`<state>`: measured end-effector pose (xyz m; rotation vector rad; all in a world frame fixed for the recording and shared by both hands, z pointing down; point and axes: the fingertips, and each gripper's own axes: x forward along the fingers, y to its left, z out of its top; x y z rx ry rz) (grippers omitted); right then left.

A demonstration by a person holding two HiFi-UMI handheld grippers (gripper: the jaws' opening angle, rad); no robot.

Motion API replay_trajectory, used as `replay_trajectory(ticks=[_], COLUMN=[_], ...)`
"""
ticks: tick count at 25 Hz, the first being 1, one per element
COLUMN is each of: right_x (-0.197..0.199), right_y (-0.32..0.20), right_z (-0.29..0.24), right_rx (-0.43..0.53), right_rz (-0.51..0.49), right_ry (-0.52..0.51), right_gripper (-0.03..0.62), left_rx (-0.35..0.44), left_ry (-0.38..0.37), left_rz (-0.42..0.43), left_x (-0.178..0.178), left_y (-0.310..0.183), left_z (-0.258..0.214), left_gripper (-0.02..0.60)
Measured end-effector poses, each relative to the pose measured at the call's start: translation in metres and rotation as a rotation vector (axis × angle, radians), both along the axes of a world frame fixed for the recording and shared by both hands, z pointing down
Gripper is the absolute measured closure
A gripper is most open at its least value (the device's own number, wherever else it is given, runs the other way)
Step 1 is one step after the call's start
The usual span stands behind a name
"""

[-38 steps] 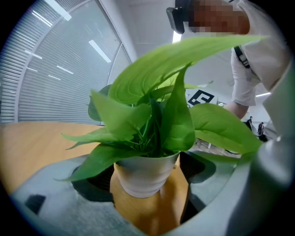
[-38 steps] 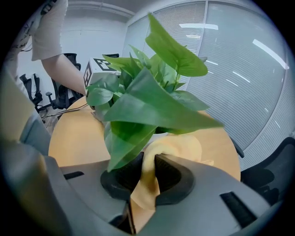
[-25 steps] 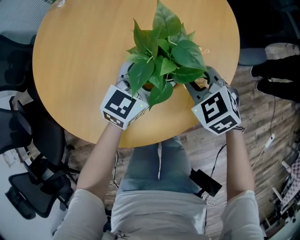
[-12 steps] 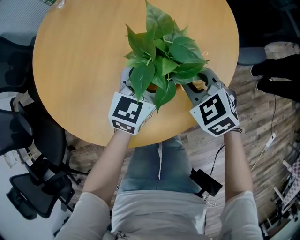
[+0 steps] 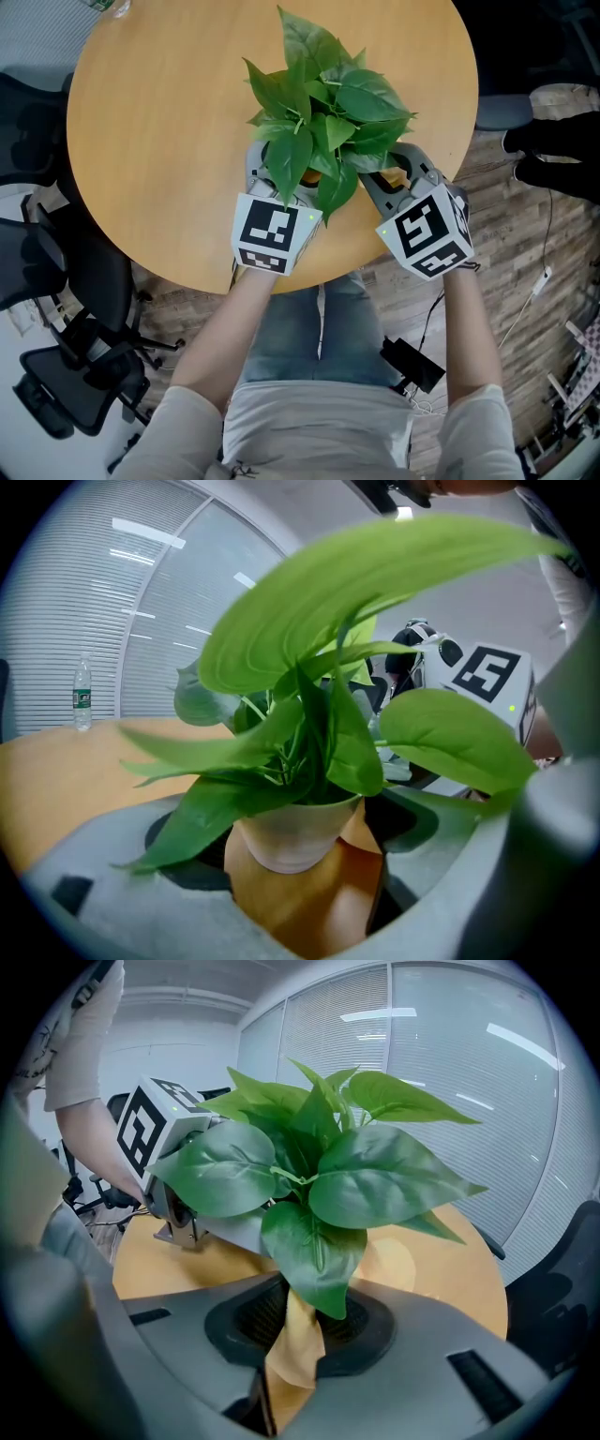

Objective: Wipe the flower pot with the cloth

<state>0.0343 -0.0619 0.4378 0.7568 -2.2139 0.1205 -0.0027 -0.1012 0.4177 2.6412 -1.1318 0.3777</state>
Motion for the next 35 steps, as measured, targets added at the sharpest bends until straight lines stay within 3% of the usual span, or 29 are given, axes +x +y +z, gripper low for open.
replay_trajectory(ticks=[7, 12, 16, 20, 24, 30, 35], right_x=[0.001, 0.004, 0.007, 0.008, 0.008, 0.007, 0.006], right_y=[0.004, 0.002, 0.003, 0.003, 0.004, 0.005, 0.006], right_z=[0.000, 0.002, 0.003, 0.004, 0.005, 0.007, 0.006], right_rx=[-0.003, -0.007, -0.006, -0.007, -0.012, -0.020, -0.026], right_rz=[-0.013, -0.016, -0.014, -0.009, -0.007, -0.010, -0.010], right_ry=[0.002, 0.001, 0.000, -0.004, -0.004, -0.007, -0.012], right_gripper=[0.533, 0.531, 0.531, 0.531, 0.533, 0.531, 0.531], left_rx=[-0.020, -0.005, -0.003, 0.002, 0.027, 0.020, 0.010], left_ry=[-0.006, -0.023, 0.003, 0.024, 0.119, 0.155, 0.176], left_rz=[-0.060, -0.022, 0.064, 0.220, 0.367, 0.591, 0.693], left_x=[0.003, 0.002, -0.003, -0.016, -0.022, -0.012, 0.001], left_y=[0.001, 0.002, 0.007, 0.009, -0.001, -0.006, -0.006], left_z=[-0.002, 0.001, 0.003, 0.006, -0.003, -0.005, -0.009], left_gripper=[0.129, 0.129, 0.127, 0.126, 0.102, 0.072, 0.059])
